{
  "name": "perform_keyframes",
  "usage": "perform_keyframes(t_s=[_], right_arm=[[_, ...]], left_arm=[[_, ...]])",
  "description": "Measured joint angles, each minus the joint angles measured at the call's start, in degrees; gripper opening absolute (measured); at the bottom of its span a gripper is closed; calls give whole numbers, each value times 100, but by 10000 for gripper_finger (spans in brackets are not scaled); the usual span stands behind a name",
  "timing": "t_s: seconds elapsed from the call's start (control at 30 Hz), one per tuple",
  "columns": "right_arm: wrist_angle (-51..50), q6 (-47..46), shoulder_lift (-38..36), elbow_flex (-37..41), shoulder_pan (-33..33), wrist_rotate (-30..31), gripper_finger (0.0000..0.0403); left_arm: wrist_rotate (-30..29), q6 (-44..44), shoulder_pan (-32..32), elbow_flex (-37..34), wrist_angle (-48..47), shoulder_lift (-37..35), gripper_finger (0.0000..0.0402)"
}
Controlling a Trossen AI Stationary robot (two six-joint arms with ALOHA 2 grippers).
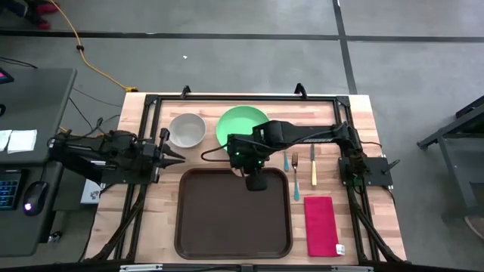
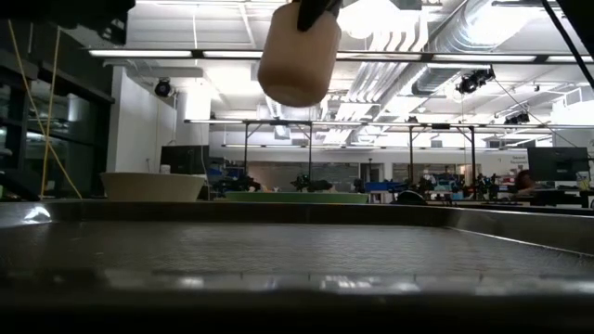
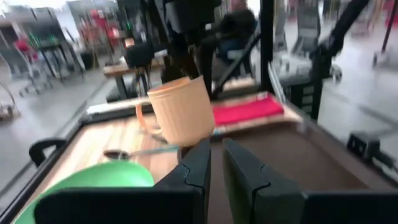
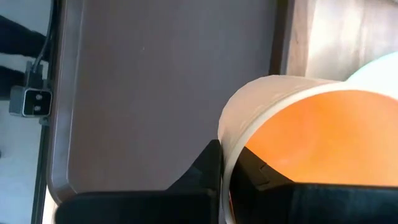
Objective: Set up tray
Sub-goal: Put the orange cup on the brown serving tray
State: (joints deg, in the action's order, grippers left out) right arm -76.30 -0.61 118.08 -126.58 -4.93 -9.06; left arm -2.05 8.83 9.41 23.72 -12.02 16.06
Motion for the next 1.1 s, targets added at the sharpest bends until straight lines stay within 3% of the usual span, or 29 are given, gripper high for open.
perform_keyframes(t_s=[0.33, 0.57, 0.77, 1.1], right_arm=[[389, 64, 44, 0, -17, -184, 0], [744, 68, 44, 0, -158, -203, 0], [896, 57, 44, 0, -201, -269, 0], [1031, 86, 44, 0, -256, -258, 0]], left_arm=[[-3, 451, -2, 1672, -1166, 1879, 74], [4, 613, -2, 2432, -1777, 2713, 74], [5, 779, -2, 2816, -2019, 3074, 74], [3, 680, -2, 2855, -2295, 3084, 74]])
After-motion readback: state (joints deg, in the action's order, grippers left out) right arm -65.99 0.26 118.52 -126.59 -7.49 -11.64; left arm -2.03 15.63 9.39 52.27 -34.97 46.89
